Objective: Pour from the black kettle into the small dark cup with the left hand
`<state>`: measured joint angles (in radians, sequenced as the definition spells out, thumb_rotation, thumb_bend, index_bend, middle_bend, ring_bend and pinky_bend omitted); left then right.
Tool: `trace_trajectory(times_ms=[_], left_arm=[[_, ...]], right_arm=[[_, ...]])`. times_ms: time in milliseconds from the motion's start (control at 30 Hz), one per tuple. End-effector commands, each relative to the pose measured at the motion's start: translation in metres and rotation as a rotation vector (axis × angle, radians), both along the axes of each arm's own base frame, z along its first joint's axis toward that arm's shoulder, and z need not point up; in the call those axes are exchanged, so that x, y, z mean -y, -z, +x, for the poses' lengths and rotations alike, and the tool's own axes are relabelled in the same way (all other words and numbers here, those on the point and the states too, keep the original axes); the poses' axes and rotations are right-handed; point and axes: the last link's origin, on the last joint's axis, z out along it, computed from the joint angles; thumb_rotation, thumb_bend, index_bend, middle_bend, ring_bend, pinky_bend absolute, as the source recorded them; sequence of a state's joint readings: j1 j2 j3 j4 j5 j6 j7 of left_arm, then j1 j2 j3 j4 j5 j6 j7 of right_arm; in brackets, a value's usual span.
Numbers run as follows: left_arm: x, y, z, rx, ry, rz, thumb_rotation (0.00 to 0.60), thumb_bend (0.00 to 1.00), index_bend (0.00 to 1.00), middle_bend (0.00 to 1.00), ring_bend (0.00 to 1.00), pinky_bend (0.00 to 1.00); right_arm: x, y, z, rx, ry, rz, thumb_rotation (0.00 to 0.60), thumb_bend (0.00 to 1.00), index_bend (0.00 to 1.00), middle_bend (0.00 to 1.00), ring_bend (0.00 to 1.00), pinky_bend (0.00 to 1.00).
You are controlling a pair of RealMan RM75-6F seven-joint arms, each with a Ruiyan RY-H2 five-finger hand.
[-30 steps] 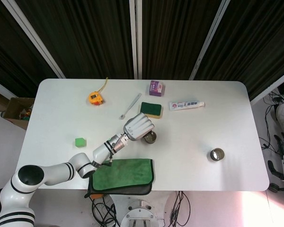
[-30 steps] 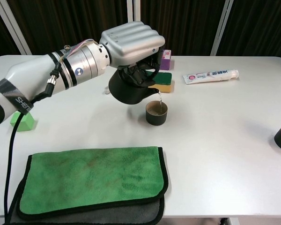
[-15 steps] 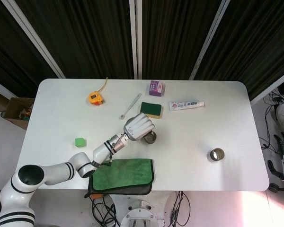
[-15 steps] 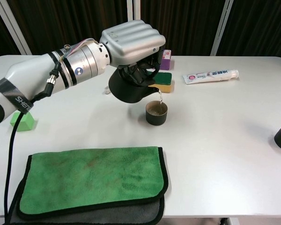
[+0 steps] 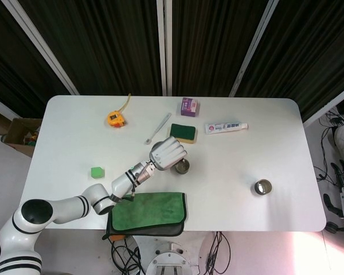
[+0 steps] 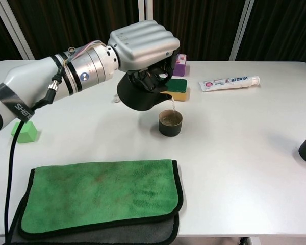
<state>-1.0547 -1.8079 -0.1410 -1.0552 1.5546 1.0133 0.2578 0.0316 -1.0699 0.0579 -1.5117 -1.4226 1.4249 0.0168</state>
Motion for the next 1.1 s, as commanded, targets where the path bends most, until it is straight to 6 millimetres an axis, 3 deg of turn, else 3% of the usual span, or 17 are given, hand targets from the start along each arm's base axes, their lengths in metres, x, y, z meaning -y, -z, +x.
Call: trace_trajectory(times_ms=[33,1100], left_arm=[[0.0001,0.0000,-0.0007,-0.003,0.001,0.000,0.600,0.26,1.00,1.00,0.99,0.85],[0.0012,0.0014,-0.0035,-0.025,0.014,0.004,0.600,0.26,1.00,1.00,0.99,0.85]], right_arm=[[-0.0001,0.0000,0.0000,0.000,0.000,-0.001,0.600,0.36,0.00,0.00,0.00,0.00],[-0.0005,0.0007,-0.0006,0.003,0.002,0.002,0.600,0.36,0.00,0.00,0.00,0.00]])
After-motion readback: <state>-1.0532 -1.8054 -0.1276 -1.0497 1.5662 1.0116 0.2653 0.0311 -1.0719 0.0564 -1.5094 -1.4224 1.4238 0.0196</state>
